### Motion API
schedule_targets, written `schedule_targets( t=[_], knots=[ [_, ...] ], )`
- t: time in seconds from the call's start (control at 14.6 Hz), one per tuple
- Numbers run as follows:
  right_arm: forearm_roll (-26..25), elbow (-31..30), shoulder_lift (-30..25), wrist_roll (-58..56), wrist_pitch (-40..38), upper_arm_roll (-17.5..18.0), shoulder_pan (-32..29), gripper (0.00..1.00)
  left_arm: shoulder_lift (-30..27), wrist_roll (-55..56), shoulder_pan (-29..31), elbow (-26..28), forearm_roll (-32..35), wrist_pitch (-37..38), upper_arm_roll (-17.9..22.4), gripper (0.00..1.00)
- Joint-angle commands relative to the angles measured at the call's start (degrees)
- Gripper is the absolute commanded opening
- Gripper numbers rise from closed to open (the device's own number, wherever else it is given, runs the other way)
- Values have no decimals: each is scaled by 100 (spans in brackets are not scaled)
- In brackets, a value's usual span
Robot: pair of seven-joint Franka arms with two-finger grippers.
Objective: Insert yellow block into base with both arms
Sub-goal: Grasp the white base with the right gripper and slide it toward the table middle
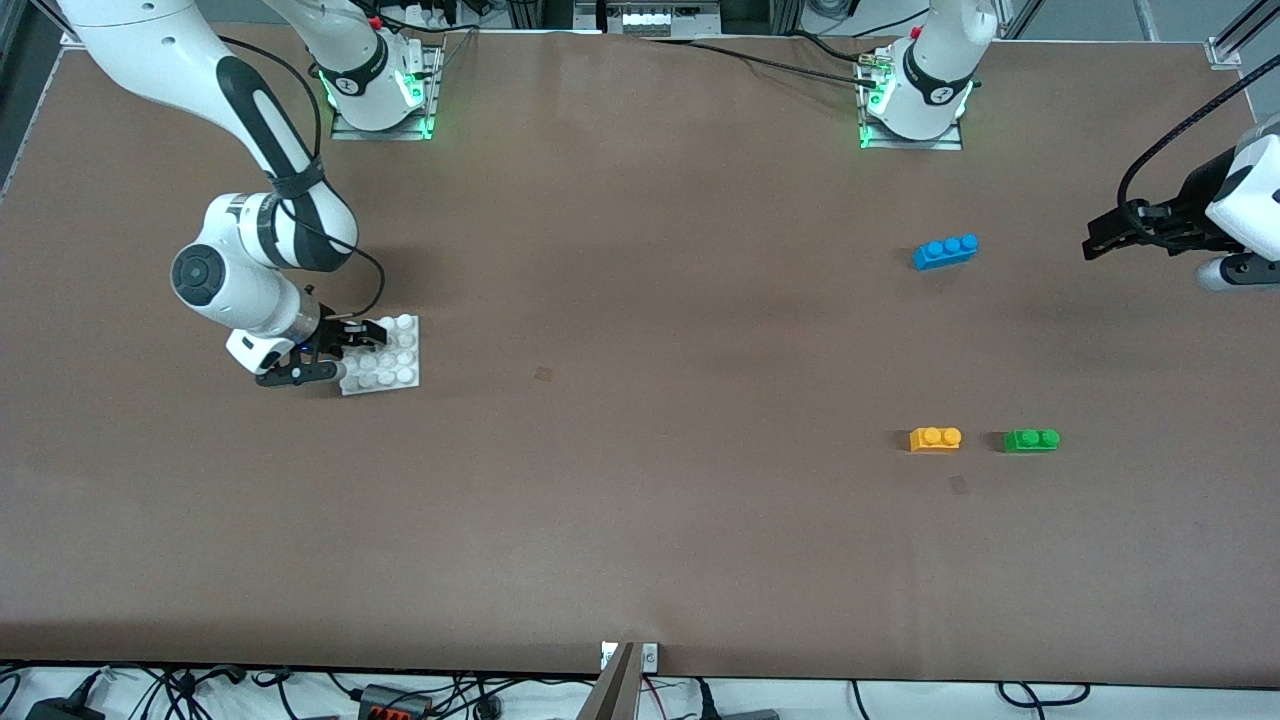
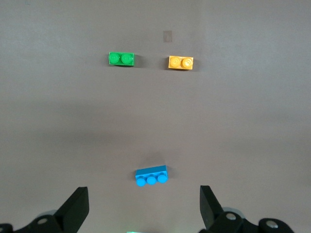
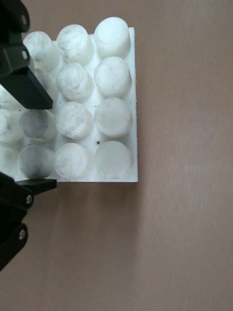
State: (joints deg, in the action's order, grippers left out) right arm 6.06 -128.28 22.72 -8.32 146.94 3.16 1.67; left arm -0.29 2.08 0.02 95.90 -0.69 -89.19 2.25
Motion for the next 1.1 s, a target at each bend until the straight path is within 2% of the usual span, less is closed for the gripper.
schedule_targets(
  t=[0.0, 0.14, 0.34, 0.69, 1.03],
  knots=[
    [123, 22, 329, 6, 115, 44, 412, 52, 2, -6, 25, -62, -142, 86, 12, 100],
    [236, 171, 539, 84, 133, 44, 658, 52, 2, -6, 25, -62, -142, 86, 12, 100],
    [588, 268, 567, 453, 124, 44, 1211, 52, 2, -6, 25, -62, -142, 86, 12, 100],
    [598, 882, 829, 2279, 89, 35, 2292, 52, 2, -6, 25, -62, -142, 86, 12, 100],
    [606, 1568, 1312, 3239, 80, 44, 3005, 52, 2, -6, 33, -62, -142, 86, 12, 100]
  ],
)
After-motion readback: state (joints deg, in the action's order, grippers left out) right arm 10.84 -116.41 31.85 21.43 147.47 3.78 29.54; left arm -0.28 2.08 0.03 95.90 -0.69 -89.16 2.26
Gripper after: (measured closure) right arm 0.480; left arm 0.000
